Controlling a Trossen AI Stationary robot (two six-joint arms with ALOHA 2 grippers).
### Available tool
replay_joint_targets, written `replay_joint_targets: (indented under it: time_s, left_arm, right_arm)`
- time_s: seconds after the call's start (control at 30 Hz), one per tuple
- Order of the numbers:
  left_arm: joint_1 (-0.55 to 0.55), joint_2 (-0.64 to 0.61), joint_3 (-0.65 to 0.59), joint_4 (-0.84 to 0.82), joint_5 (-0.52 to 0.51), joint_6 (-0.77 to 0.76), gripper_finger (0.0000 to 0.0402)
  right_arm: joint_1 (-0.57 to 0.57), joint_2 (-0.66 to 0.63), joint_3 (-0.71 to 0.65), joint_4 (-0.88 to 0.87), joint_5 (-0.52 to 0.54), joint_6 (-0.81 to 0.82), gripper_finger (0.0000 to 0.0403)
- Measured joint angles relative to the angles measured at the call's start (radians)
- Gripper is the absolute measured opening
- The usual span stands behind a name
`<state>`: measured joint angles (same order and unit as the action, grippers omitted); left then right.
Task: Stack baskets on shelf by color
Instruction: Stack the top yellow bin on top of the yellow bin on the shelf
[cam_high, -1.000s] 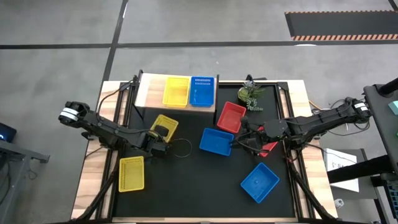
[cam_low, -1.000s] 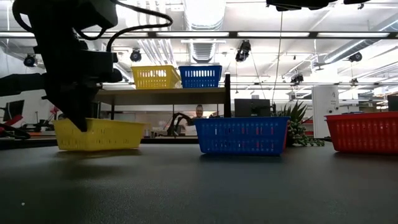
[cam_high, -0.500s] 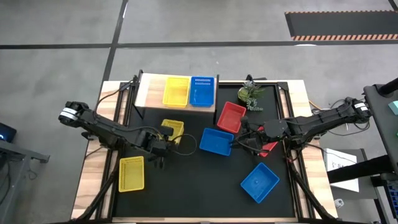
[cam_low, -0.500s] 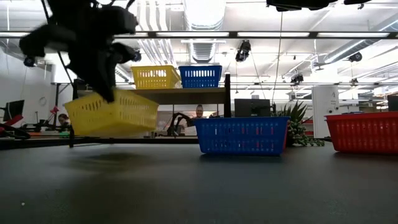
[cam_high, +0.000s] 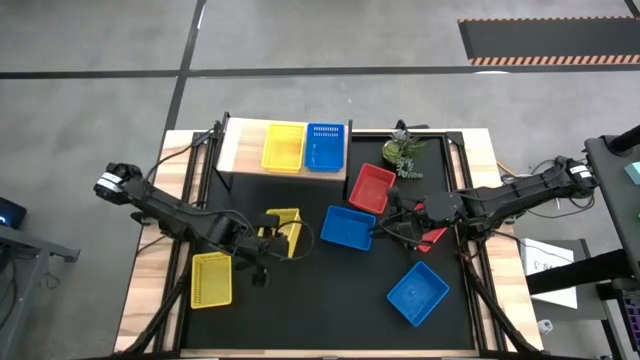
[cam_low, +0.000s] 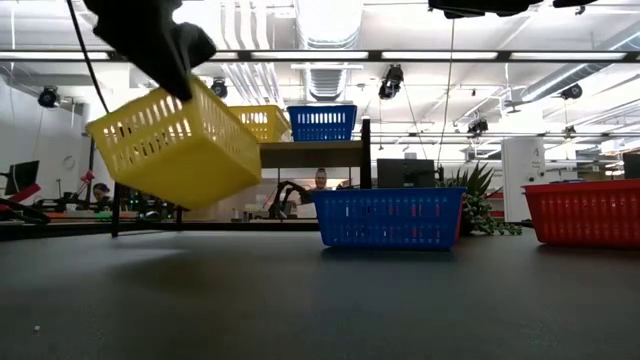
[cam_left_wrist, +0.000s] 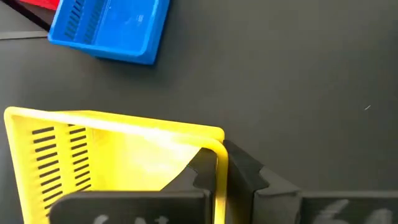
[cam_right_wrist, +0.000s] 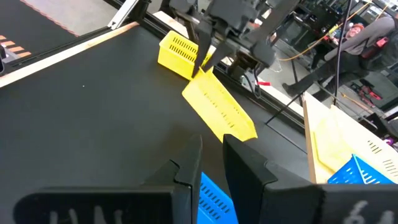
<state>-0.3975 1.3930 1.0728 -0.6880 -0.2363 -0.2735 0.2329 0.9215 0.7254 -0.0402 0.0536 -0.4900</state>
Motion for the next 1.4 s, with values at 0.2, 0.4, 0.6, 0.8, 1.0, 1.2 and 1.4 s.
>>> replay_joint_targets:
  time_s: [0.2,0.4,0.6,0.8,1.0,1.2,1.4]
  left_arm:
    - [-0.022,0.000,0.052,0.000,0.000,-0.154,0.0000]
    - [-0.056,0.000,0.157,0.030,0.001,-0.185,0.0000]
    - [-0.085,0.000,0.304,0.072,0.001,-0.063,0.0000]
    - [-0.090,0.000,0.440,0.061,-0.005,0.124,0.0000]
    - [-0.068,-0.001,0.546,-0.005,-0.152,0.328,0.0000]
    - [0.008,-0.001,0.645,-0.121,-0.317,0.478,0.0000]
    - [0.175,-0.001,0.696,-0.324,-0.425,0.518,0.0000]
  right_arm:
    - [0.000,0.000,0.000,0.000,0.000,0.008,0.0058]
    - [0.000,0.000,0.000,0.000,0.000,0.009,0.0058]
    - [0.000,0.000,0.000,0.000,0.000,0.009,0.0058]
    - [0.000,0.000,0.000,-0.002,0.000,0.009,0.0058]
    - [0.000,0.000,0.000,-0.004,0.000,0.008,0.0058]
    - [0.000,0.000,0.000,-0.006,0.000,0.008,0.0058]
    - [0.000,0.000,0.000,-0.006,0.000,0.008,0.0058]
